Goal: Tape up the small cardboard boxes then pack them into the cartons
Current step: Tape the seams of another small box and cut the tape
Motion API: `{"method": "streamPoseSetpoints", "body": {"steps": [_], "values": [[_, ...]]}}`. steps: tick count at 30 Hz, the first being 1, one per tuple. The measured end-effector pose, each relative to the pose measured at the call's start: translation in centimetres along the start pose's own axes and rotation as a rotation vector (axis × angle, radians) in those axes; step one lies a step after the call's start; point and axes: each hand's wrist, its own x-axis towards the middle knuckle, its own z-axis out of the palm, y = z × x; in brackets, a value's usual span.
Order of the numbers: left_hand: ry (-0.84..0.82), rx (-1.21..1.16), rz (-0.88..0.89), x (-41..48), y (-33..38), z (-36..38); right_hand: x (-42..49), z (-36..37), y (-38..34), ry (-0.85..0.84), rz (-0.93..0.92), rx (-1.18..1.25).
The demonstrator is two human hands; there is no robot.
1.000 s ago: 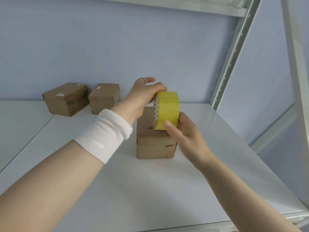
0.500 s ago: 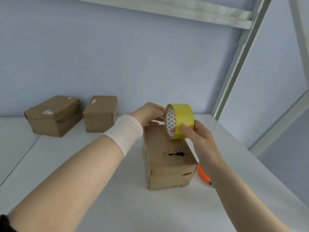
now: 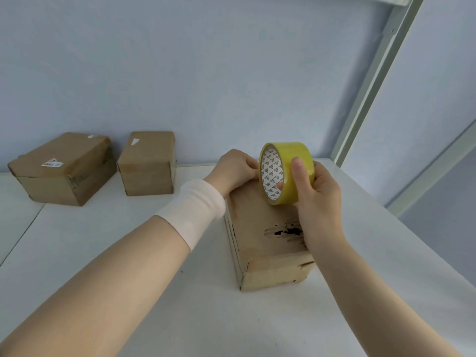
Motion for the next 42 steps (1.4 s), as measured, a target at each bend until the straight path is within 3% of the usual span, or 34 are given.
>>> {"method": "streamPoseSetpoints", "body": {"steps": [6,12,21,32,38,42], "values": [[-0.148,0.226,-0.014,0.1,0.2,-0.6,-0.1,-0.1,0.0,-0.028,0.015,-0.010],[-0.087,0.149,0.104,-0.5,0.8,-0.3,-0.3,-0.4,-0.2,-0.099,0.068,0.095],[-0.157,0.051,0.028,-0.4,0.8,0.0,-0.7,-0.5,0.0,-0.056,-0.065,0.047],[-0.087,0.004,0.016,-0.3,0.8,0.0,-0.3,-0.3,0.3,-0.089,-0.081,0.072],[-0.132,-0.007,0.005,-0.8,0.5,0.5,-0.2,-0.3,0.3,-0.177,-0.018,0.136],[-0.105,0.026,-0.048,-0.7,0.8,0.6,-0.3,-0.4,0.2,-0.131,-0.074,0.094]]}}
